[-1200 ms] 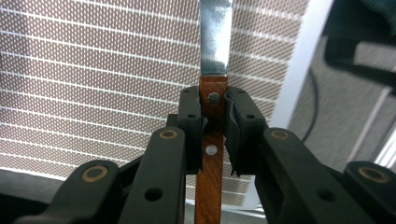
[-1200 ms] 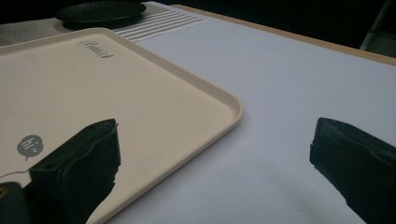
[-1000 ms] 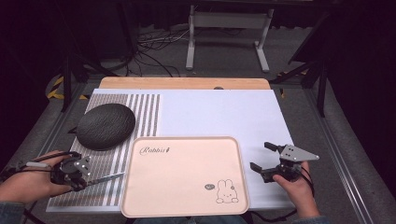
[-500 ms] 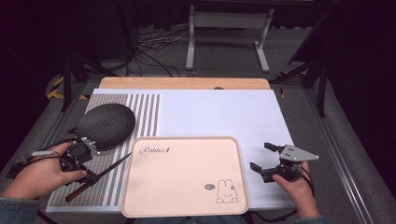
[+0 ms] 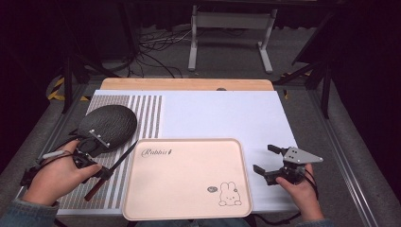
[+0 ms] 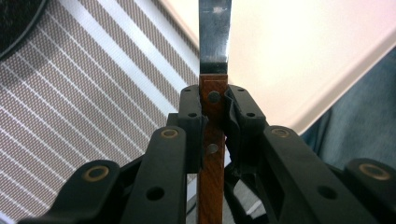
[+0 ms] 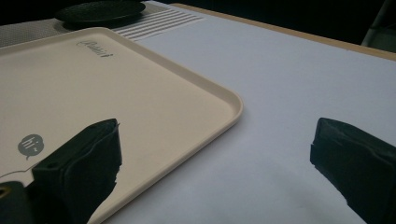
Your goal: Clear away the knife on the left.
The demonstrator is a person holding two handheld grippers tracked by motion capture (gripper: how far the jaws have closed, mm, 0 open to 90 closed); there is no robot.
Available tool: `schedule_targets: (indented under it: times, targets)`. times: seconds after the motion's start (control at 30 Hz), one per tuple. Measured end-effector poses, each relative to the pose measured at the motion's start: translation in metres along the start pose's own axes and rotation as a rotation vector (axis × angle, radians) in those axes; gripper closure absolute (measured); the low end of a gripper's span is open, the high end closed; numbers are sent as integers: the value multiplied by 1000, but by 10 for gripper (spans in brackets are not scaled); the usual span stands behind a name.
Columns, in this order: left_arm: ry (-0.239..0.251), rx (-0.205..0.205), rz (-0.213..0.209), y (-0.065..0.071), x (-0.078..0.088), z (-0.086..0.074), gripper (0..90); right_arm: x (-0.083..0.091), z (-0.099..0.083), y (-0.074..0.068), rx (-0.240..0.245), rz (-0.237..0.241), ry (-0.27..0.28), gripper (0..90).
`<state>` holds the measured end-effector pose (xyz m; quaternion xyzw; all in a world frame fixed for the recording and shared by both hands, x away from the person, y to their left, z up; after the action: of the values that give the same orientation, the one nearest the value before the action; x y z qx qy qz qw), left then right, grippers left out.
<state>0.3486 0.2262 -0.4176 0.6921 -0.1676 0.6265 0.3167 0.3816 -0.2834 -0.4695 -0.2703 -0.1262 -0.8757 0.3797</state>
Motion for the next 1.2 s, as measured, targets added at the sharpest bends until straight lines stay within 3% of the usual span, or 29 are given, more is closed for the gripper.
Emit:
schedule_targets:
  times: [0.13, 0.37, 1.2]
  targets:
    - [29, 51, -25, 5, -2, 7, 781, 1, -1, 1, -4, -3, -1, 25]
    - [54, 66, -44, 16, -3, 18, 781, 0, -1, 2, -3, -4, -5, 25]
    - [34, -1, -107, 49, -24, 54, 780, 3, -2, 3, -8, -1, 1, 22]
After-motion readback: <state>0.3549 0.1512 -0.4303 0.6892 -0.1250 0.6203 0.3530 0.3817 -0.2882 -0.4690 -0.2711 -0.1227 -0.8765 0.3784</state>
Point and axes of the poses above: each handheld gripper's, and its own axes: x roughly backward along the jaws, z roughly out of its top, y roughly to its right, the point moved 7 cm from there along -x, roughly forward along the jaws, and after that the axes turned 13 degrees about -y, right-handed, at the moved point
